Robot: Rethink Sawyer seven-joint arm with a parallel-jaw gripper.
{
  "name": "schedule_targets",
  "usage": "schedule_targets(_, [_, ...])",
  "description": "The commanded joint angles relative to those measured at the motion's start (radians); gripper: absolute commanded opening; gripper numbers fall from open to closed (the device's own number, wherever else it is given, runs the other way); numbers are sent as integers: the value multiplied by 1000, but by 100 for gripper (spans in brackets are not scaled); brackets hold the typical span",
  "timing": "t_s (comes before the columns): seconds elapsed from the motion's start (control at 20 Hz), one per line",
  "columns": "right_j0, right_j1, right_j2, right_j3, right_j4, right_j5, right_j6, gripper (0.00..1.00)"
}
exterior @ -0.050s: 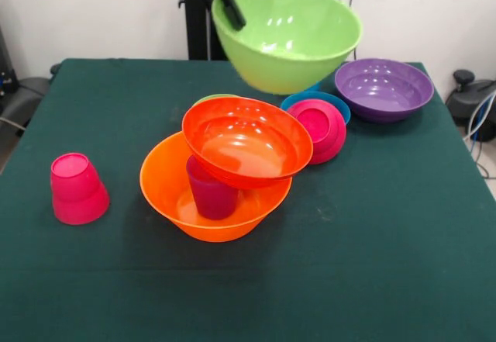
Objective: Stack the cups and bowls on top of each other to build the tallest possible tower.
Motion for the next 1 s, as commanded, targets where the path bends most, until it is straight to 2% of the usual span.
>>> schedule_targets(0.05, [56, 95, -180, -163, -123, 23, 180, 0])
schedule_targets(0.35, [78, 134, -239, -197, -146, -15, 185, 0])
schedule_targets(0.55, [73, 170, -223, -180, -102, -83, 141, 0])
schedule_targets(0.6, [72, 167, -218, -173, -90, -86, 129, 0])
schedule_targets(0.65, [62, 166, -192, -152, -66, -131, 104, 0])
schedule_targets(1.0, [55, 113, -150, -84, 3, -175, 67, 0])
